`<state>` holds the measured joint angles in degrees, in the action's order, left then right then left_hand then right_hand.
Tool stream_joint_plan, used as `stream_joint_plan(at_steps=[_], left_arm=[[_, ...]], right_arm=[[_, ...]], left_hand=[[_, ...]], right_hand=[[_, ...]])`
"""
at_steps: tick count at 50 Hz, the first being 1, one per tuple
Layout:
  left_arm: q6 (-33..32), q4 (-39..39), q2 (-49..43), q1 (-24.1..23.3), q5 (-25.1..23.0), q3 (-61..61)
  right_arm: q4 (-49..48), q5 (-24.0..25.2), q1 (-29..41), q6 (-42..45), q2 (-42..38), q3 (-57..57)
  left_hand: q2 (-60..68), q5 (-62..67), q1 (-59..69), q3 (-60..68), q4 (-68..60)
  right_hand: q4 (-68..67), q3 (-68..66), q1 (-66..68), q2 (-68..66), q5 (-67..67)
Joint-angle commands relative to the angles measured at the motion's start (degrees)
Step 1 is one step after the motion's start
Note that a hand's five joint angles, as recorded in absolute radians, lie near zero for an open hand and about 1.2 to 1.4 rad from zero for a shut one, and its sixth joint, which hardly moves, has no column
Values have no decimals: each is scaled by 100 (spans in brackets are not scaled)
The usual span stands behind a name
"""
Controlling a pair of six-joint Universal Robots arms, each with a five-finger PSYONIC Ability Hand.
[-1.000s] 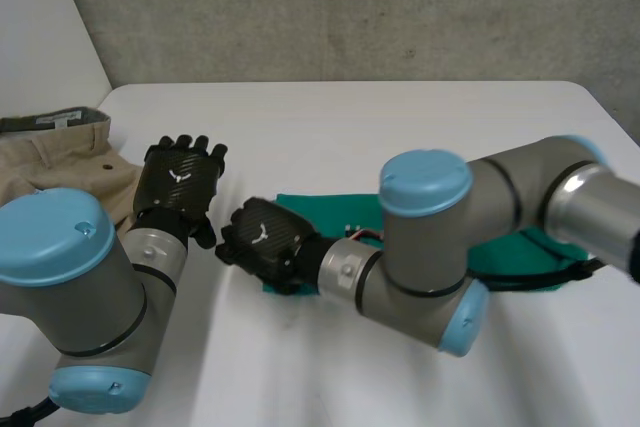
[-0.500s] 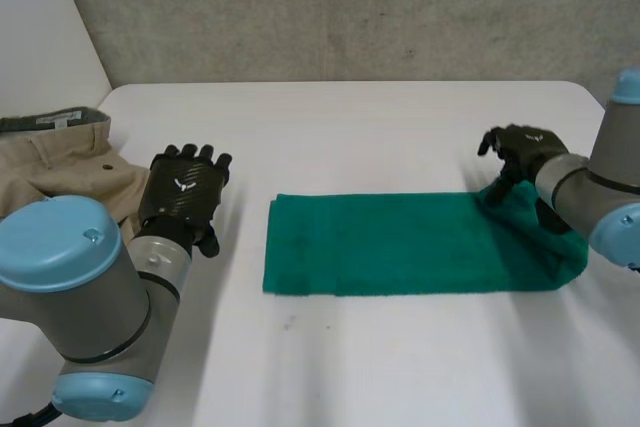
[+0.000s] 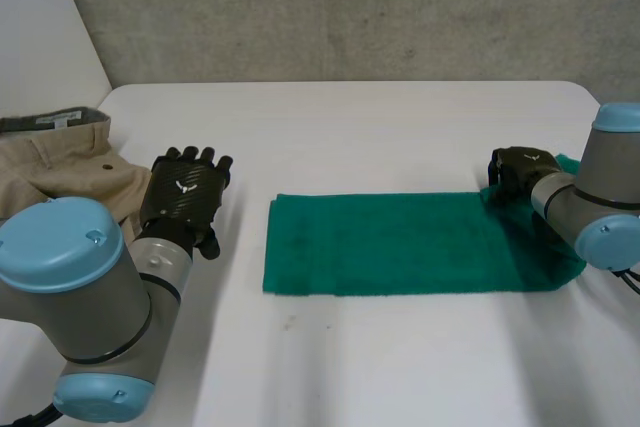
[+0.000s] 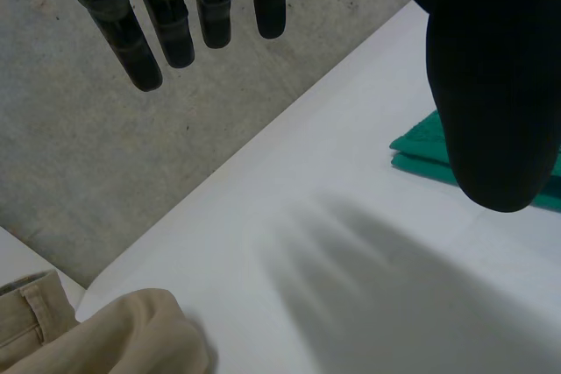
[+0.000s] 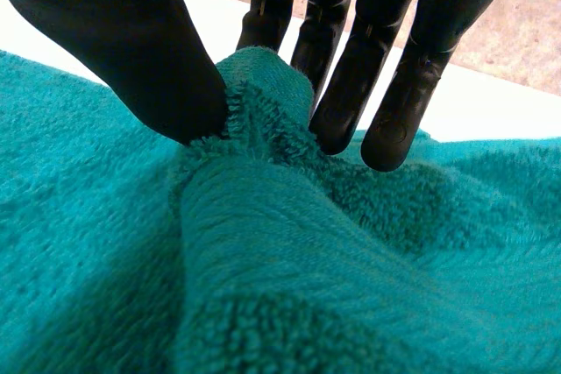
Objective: Fold the laundry.
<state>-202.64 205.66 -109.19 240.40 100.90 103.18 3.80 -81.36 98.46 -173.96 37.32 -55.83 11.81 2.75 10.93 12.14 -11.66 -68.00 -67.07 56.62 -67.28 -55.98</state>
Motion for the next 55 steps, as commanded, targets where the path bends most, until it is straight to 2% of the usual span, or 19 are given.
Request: stream_joint_plan(at_steps=[1, 3, 6, 10, 14, 20, 23, 25, 27, 28, 29, 36, 41, 44, 48, 55], left_arm=[[-3, 0, 20, 16, 9, 0], [-3, 0, 38, 16, 0, 0], [-3, 0, 64, 24, 9, -9], [-3, 0, 90, 16, 9, 0], [6, 0, 108, 16, 17, 0], [6, 0, 126, -2, 17, 0], [6, 0, 108, -11, 9, 9], [-3, -9, 91, -19, 0, 9], [6, 0, 82, -54, 0, 0], [6, 0, 82, -72, -9, -9], [6, 0, 73, -98, -18, -26], [14, 0, 38, -441, -27, -448], [215, 0, -303, -853, -53, -860], [357, -61, -559, -1030, -105, -1107], [384, -219, -1156, -1144, -194, -1449], [322, -1036, -1992, -1136, -9, -2188]], right_arm=[[7, 173, 33, 82, 258, 186], [-11, 226, 103, 38, 468, 178], [-37, 436, 637, -6, 811, 212], [-72, 927, 1796, 3, 944, 204], [-98, 1253, 2544, 12, 935, -32], [-423, 1500, 3310, 73, 734, -437], [-538, 1404, 3495, 126, 531, -473], [-512, 1351, 3496, 161, 478, -464], [-494, 1255, 3443, 196, 539, -534], [-494, 1202, 3426, 188, 583, -552], [-494, 1132, 3399, 196, 644, -561], [-503, 1017, 2767, 135, 1847, -1245], [-503, 999, 2030, 187, 2665, -2385], [-564, 1026, 1686, 231, 2859, -2923], [-669, 1157, 1002, 756, 2983, -3810], [-1162, 1324, 543, 1628, 2974, -4559]], left_hand=[[-181, -275, -93, -214, 166], [-181, -275, -93, -214, 166], [-181, -275, -93, -214, 166], [-181, -275, -93, -214, 166], [-181, -275, -93, -214, 166], [-181, -275, -93, -214, 166], [-181, -275, -93, -214, 166], [-181, -275, -93, -214, 166], [-181, -275, -93, -214, 166], [-181, -275, -93, -214, 166], [-181, -275, -93, -214, 166], [-181, -275, -93, -214, 166], [-181, -275, -93, -214, 166], [-181, -275, -93, -214, 166], [-181, -275, -93, -214, 166], [-142, -236, -54, -175, 127]], right_hand=[[-1200, -1293, 2338, -1273, -1402], [-1200, -1293, 2338, -1273, -1402], [-1200, -1293, 2338, -1273, -1402], [-1200, -1293, 2338, -1273, -1402], [-1200, -1293, 2338, -1273, -1402], [-1200, -1293, 2338, -1273, -1402], [-1200, -1293, 2338, -1273, -1402], [-1200, -1293, 2338, -1273, -1402], [3499, 3407, -2361, 3427, 3297], [5186, 5093, -4048, 5113, 4984], [5800, 5707, -4662, 5727, 5598], [5800, 5707, -4662, 5727, 5598], [5800, 5707, -4662, 5727, 5598], [5800, 5707, -4662, 5727, 5598], [5800, 5707, -4662, 5727, 5598], [4465, 4372, -3327, 4392, 4263]])
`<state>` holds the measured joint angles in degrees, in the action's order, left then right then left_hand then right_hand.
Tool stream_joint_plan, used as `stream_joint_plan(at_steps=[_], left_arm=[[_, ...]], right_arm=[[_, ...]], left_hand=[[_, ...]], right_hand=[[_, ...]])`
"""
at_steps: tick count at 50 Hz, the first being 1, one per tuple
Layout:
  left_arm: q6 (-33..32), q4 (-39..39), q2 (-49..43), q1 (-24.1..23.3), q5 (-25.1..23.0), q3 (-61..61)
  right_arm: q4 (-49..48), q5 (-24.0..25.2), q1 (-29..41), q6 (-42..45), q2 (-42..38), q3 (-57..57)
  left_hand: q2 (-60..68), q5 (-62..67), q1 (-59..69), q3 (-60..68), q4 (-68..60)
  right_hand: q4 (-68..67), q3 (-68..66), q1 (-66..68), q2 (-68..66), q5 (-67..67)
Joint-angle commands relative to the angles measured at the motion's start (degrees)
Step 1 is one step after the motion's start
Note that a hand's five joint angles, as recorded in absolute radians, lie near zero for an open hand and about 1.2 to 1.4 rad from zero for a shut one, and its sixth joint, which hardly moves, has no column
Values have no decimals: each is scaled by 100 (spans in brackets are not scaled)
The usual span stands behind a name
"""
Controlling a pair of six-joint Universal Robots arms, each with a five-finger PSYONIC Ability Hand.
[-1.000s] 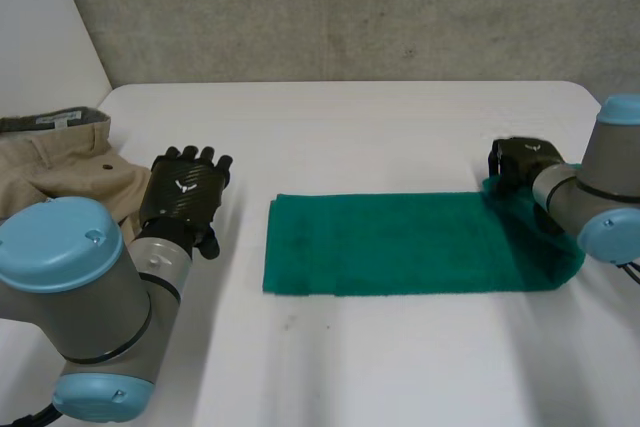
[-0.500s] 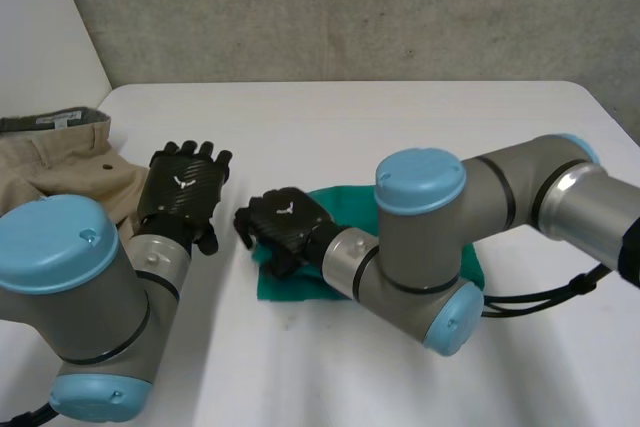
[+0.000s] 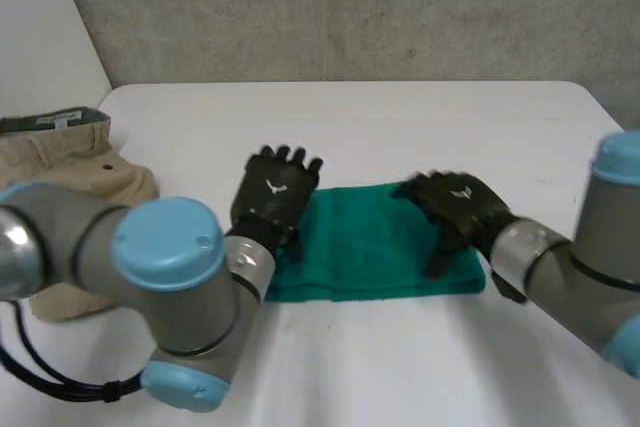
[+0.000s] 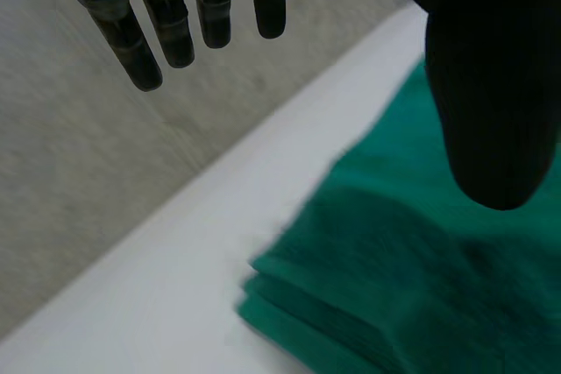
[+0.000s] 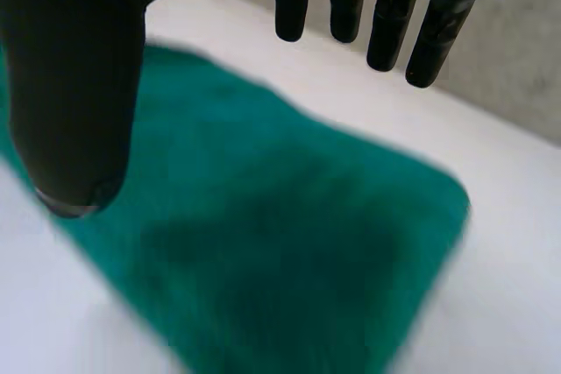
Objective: Fold the laundry.
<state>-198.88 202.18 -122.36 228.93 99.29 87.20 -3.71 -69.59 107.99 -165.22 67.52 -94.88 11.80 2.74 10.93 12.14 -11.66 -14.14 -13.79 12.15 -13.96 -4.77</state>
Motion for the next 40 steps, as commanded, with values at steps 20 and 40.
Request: stream_joint_plan(at_steps=[20, 40], left_arm=[[25, -1198, -52, -77, 592, -476], [25, -891, 1232, 415, 592, 447]], right_arm=[[-1044, 174, -744, 904, -196, -945], [27, 113, 350, 2152, 209, 564]], left_hand=[[-180, -274, -93, -214, 166], [-180, -274, -93, -214, 166]], right_hand=[[-6586, -6621, 6785, -6604, -6523], [-6586, -6621, 6785, -6604, -6523]])
